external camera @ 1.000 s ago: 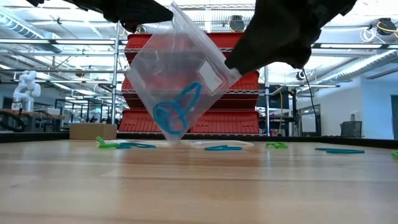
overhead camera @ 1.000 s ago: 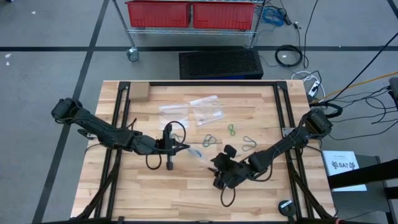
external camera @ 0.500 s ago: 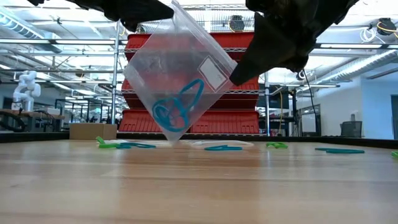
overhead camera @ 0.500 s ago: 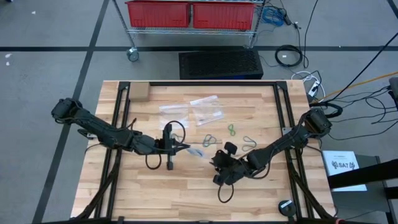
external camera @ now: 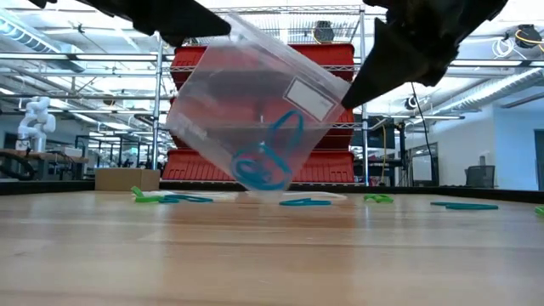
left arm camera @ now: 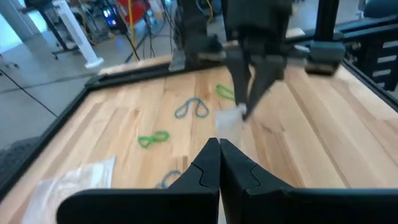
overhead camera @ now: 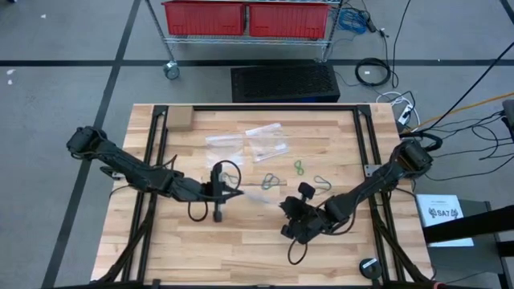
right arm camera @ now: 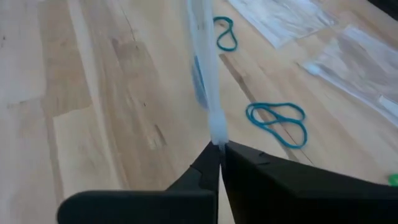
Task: Sort rubber bands
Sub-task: Close the transparent zip bag
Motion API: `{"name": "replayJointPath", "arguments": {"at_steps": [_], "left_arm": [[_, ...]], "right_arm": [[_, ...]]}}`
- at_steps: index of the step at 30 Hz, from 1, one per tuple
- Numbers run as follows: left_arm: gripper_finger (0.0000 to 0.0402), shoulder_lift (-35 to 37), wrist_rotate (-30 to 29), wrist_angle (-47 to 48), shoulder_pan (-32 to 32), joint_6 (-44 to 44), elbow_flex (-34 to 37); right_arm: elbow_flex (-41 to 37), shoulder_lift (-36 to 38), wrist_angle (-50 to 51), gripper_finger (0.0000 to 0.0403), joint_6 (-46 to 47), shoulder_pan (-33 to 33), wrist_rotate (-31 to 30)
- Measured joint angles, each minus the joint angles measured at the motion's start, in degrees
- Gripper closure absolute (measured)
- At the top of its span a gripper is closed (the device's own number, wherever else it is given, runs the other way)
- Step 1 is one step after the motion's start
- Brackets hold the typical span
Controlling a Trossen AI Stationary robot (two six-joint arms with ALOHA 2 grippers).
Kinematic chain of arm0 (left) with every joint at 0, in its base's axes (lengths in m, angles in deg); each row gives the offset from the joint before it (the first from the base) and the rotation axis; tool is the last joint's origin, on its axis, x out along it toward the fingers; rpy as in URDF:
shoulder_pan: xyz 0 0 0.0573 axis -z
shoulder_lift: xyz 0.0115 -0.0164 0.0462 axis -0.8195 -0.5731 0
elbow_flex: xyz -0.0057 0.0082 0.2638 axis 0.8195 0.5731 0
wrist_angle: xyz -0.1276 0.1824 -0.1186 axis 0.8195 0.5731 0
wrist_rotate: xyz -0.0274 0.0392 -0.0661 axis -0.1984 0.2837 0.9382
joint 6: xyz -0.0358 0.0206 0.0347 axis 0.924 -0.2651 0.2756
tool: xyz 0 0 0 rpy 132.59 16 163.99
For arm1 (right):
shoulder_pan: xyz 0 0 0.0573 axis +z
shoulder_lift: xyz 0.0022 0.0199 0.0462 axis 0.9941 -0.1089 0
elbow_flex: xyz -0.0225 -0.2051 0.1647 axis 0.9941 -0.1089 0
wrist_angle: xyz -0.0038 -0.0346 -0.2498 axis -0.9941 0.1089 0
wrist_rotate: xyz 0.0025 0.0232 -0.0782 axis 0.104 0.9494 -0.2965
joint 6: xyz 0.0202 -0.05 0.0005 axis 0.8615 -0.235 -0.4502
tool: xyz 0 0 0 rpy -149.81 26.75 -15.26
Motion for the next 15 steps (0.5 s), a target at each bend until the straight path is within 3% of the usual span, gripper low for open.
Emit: {"name": "replayJointPath", "arguments": {"at_steps": [10,15], "left_arm": [[0.0399,0.04,-0.02,3.84,0.31,2.75,0.0],[0.0356,0.5,-0.04,5.63,-0.02,1.37,0.0]], "right_arm": [[-0.03,2.47,0.45,0.0403,-2.12,0.38,0.32],[-0.04,3.6,-0.36,0.0403,-3.5,0.38,0.69]]}}
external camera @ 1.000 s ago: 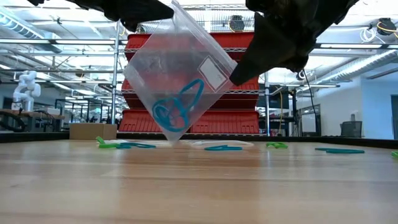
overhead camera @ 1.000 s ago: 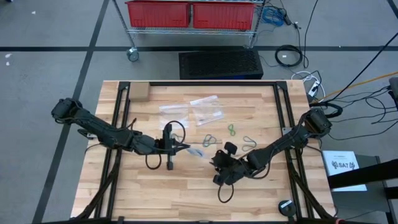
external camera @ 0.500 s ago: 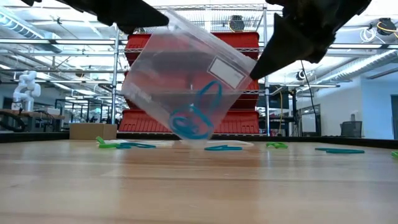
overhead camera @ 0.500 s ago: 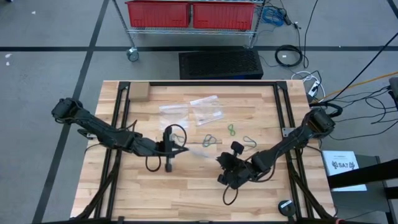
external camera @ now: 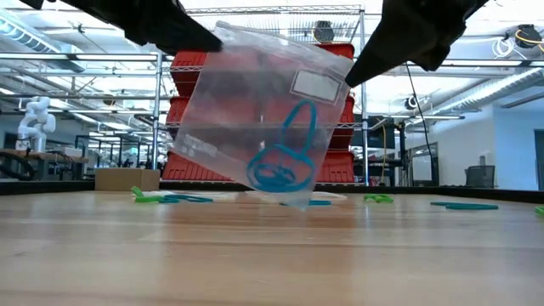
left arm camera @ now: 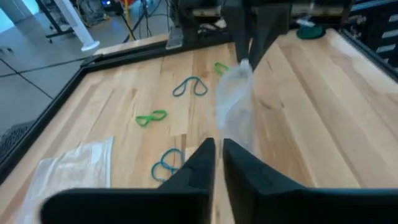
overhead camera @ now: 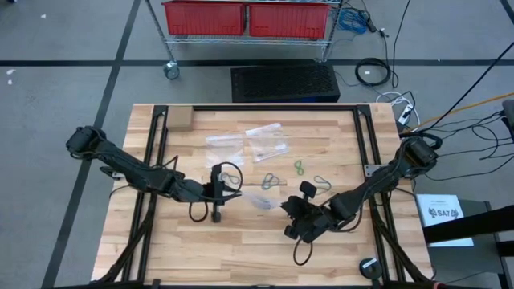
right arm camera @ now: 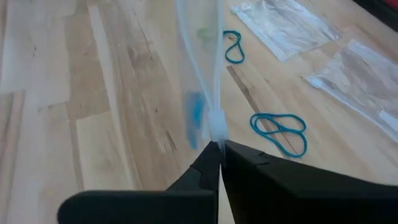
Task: Sort rubber bands
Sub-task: Close the transparent zip bag
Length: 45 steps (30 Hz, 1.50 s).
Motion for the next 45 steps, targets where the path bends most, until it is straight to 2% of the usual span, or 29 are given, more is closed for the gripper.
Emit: {"name": "replayJointPath", "arguments": {"at_steps": [6,10,14,16,19,21,30,45], "left_arm": [[0.0281,3.44,-0.78,3.74,-1.58,0.28,0.0],[0.024,7.92,-1.22,3.71,-1.97,-1.69,0.0],[0.0221,13.58,-0.88,3.67,-2.08,-3.02,-1.04],[0.022,14.15,2.89,3.48,-2.81,-3.0,-2.34],[0.022,11.32,9.59,3.58,-4.0,-2.6,-4.25],[0.022,8.18,10.91,4.15,-4.41,-2.58,-5.65],[0.022,-6.88,11.46,10.22,-6.51,-2.72,-15.26],[0.022,-18.81,13.88,16.82,-8.89,-7.93,-27.91]], "right_arm": [[0.0,1.76,-0.27,0.0403,-0.75,0.0,0.17],[-0.02,3.82,1.26,0.0403,-0.73,0.0,2.45],[-0.02,5.82,2.29,0.0403,-0.56,-0.29,6.21],[0.29,5.99,2.72,0.0403,-1.19,-1.35,8.24],[1.22,5.61,2.74,0.0403,-4.27,-3.94,11.45],[1.6,5.32,2.55,0.0403,-6.45,-5.62,12.64],[1.68,5.01,0.1,0.0403,-14.48,-10.39,16.42],[1.68,4.95,-0.69,0.0403,-18.37,-11.02,16.9]]}}
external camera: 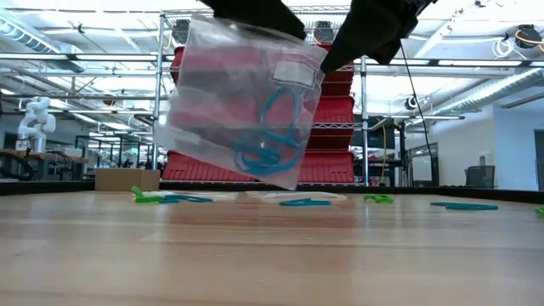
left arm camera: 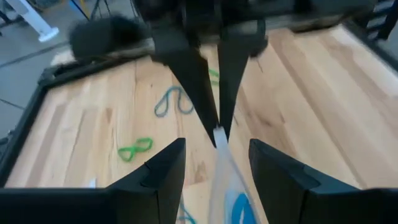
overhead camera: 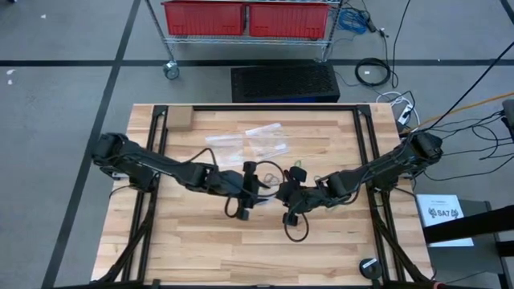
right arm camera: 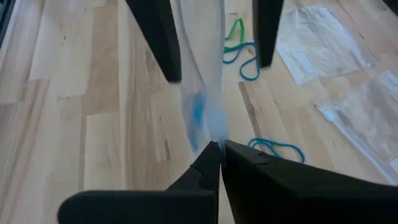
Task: Sort rubber bands
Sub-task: Close the transparent zip bag
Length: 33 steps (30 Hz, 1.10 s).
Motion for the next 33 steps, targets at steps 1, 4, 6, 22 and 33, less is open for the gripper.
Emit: {"name": "replayJointPath", "arguments": {"at_steps": [1,4,6,22,33], "left_arm": [[0.022,-0.48,0.12,-0.17,-0.08,-0.39,-0.38],[0.022,-1.24,2.47,-0.57,-0.46,-0.68,-1.09],[0.022,-2.1,3.44,-0.61,-0.54,-0.68,-1.26],[0.0242,-4.92,4.07,-2.5,-1.52,2.77,-1.71],[0.0381,-4.97,4.14,-2.41,-2.5,3.44,-1.66]], "right_arm": [[0.0,0.0,-0.01,0.0403,-0.02,0.0,0.0],[0.01,0.0,-0.06,0.0403,-0.33,0.0,-0.04],[0.02,0.0,-0.01,0.0403,-0.46,0.0,-0.05],[0.04,0.0,-1.72,0.0403,-1.73,-0.04,-0.21],[0.04,0.0,-1.31,0.0403,-1.73,-0.07,-0.43]]}}
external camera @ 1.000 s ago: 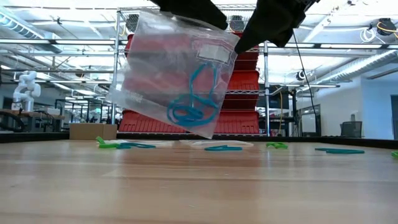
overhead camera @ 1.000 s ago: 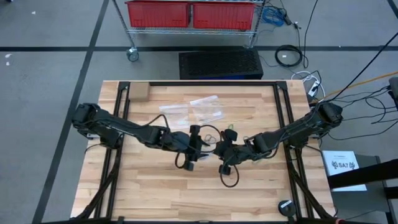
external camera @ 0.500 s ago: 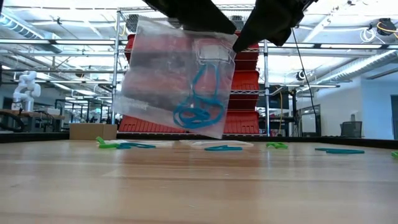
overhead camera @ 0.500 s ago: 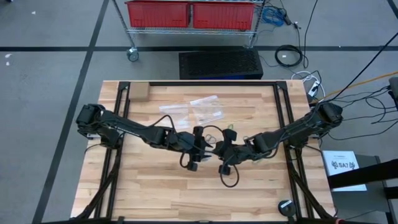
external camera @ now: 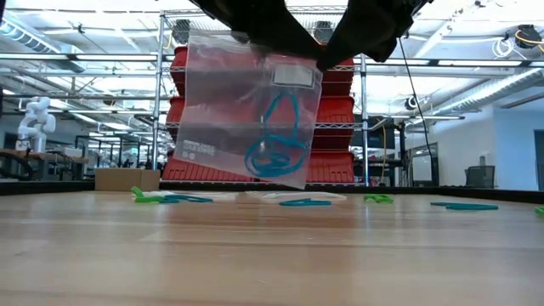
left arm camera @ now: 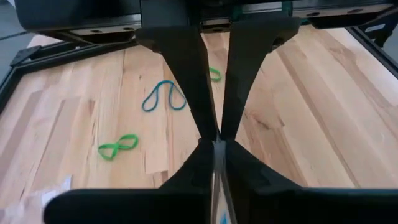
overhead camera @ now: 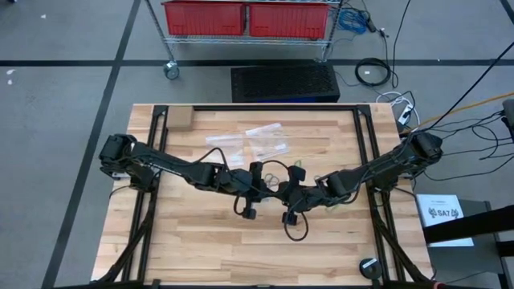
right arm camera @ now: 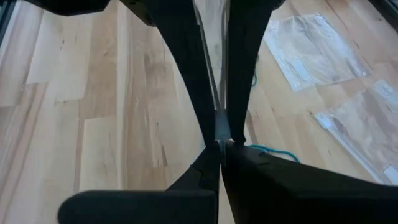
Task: Sort rubber bands
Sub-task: Close the transparent zip bag
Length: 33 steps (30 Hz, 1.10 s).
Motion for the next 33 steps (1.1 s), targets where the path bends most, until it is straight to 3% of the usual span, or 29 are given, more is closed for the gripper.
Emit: {"name": "replayJointPath", "arguments": {"at_steps": [29,33], "left_arm": [[0.0381,0.07,-0.4,6.81,0.85,0.44,0.13],[0.0381,0.07,-0.42,6.52,0.87,0.44,0.13]], "right_arm": [[0.0,0.01,1.08,0.0402,2.95,0.24,0.15],[0.0,0.02,1.02,0.0384,4.99,0.55,0.34]]}}
